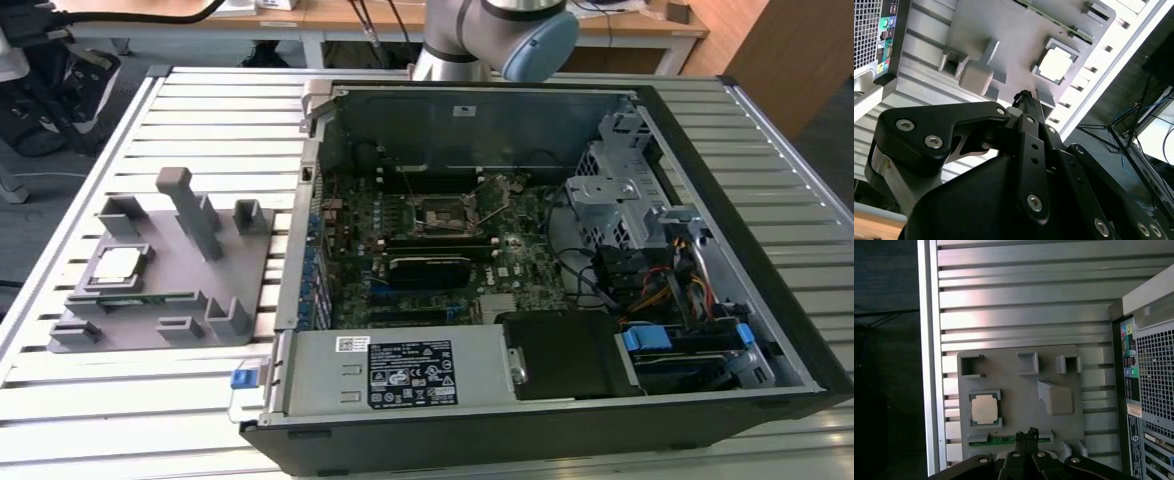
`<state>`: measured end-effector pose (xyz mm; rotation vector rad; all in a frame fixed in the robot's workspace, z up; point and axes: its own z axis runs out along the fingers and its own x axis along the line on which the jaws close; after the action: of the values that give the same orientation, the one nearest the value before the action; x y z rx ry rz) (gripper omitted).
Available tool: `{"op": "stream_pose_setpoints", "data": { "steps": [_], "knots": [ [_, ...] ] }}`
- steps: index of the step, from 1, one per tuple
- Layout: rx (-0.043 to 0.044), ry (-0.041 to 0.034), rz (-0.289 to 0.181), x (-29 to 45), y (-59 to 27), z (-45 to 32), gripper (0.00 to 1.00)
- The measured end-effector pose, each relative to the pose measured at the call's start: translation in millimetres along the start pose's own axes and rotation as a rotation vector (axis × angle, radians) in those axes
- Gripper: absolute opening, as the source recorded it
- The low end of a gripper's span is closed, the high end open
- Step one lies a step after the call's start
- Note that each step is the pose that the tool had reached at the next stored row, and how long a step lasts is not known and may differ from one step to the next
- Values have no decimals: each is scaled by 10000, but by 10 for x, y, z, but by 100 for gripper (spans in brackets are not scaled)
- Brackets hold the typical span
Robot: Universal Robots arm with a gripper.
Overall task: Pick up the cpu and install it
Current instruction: 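Reach for the cpu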
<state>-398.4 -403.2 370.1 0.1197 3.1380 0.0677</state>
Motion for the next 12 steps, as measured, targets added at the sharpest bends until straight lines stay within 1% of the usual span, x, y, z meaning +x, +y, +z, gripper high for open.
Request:
{"op": "stream_pose_setpoints", "data": {
  "steps": [6, 12],
  "knots": [
    [1, 13, 2, 127, -12, 15, 12],
    [2, 19, 2, 280, -35, 42, 12]
  ]
}}
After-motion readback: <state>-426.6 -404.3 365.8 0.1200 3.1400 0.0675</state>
